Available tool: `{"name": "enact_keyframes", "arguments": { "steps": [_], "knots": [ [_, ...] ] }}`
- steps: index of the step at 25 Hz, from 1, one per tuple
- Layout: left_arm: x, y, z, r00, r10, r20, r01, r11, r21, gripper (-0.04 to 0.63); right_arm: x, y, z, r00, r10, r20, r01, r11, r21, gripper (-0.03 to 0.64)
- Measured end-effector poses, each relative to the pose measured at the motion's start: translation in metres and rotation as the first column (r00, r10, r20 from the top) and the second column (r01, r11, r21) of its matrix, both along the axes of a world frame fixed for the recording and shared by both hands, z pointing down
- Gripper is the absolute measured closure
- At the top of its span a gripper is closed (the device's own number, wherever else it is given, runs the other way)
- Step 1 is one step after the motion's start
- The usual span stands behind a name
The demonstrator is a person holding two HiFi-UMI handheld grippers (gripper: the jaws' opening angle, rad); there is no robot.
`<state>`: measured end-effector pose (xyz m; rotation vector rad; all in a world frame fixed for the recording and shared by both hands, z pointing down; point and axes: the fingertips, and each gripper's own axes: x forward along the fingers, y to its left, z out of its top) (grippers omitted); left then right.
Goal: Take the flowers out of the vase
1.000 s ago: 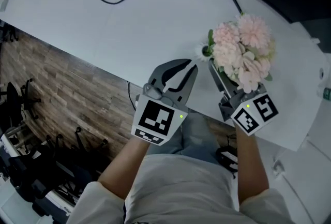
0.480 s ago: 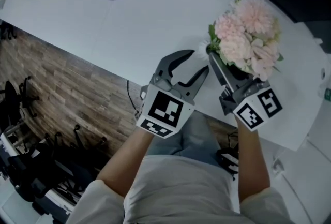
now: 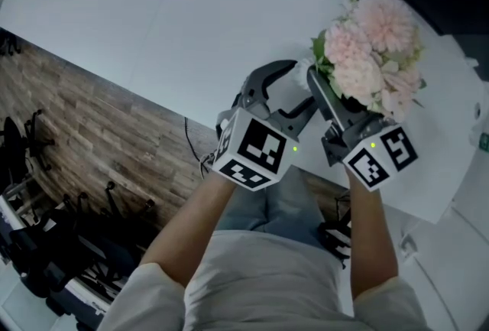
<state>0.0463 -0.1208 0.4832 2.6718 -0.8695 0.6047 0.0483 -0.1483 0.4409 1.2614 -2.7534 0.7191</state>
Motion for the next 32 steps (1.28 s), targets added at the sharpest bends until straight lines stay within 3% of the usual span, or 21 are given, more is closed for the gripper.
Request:
{"name": "enact_keyframes", "arguments": {
  "steps": [4, 14, 32],
  "knots": [
    [0.009, -0.004, 0.008, 1.0, 0.018, 0.012, -0.018, 1.0, 0.0, 0.332, -0.001, -0.001, 0.004, 1.0, 0.006, -0.014, -0.006, 1.0, 0.0, 0.408],
    [0.015, -0.005, 0.006, 0.999, 0.032, 0.003, -0.032, 0.999, 0.008, 0.345, 0.007, -0.002, -0.004, 0.999, 0.029, -0.044, -0.028, 0.999, 0.031, 0.512],
    [0.009, -0.006, 0.013, 0.999, 0.035, 0.012, -0.035, 0.999, 0.001, 0.347, 0.009, -0.001, -0.014, 0.998, 0.042, -0.042, -0.041, 0.999, 0.033, 0.529]
  ]
}}
